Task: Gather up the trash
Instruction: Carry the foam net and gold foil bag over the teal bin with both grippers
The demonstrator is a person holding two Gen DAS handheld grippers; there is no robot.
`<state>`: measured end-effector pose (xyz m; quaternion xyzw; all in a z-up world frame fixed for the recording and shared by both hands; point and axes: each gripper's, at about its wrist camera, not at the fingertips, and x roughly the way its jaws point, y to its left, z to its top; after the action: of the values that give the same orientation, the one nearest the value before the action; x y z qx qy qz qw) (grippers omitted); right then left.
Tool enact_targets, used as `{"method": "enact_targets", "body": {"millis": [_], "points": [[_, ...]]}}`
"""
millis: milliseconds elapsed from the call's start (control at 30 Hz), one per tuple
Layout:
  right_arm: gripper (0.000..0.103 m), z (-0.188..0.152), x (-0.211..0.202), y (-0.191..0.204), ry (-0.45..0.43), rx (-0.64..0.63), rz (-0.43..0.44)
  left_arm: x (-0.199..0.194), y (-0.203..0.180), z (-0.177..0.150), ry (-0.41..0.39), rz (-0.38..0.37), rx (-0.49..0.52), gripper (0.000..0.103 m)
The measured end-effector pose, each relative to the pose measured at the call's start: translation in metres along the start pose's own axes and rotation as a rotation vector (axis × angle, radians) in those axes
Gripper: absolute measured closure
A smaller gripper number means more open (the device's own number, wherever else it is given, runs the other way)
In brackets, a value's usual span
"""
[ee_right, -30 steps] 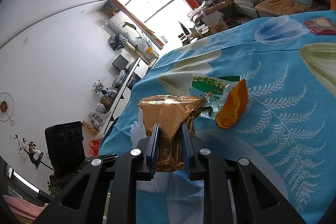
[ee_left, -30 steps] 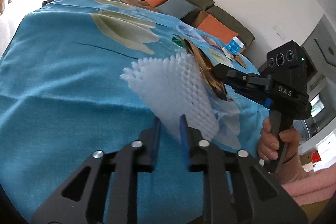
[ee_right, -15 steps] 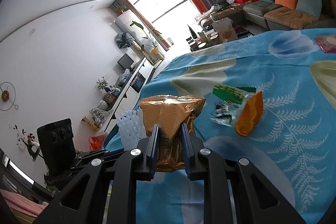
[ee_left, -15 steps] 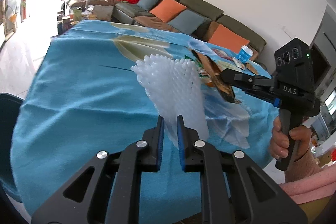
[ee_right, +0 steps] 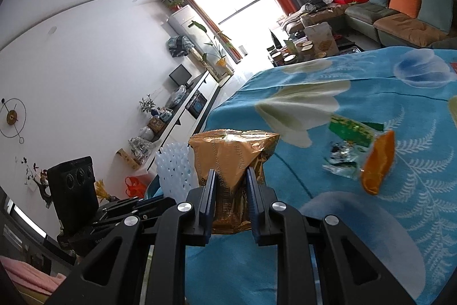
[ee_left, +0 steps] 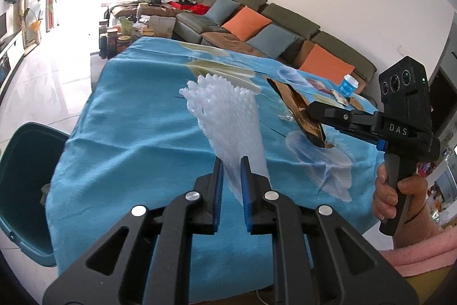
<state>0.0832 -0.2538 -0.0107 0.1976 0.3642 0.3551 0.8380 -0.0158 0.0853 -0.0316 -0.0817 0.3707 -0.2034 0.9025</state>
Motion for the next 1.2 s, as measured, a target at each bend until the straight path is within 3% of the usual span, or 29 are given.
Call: {"method": "enact_targets", "body": {"millis": [1200], "points": [[0.084,-0.001,0.074,0.059,0.120,-0.097,0.088,-0.064,0.050,-0.017,-0.093,0.124,-0.098,0.090]]}}
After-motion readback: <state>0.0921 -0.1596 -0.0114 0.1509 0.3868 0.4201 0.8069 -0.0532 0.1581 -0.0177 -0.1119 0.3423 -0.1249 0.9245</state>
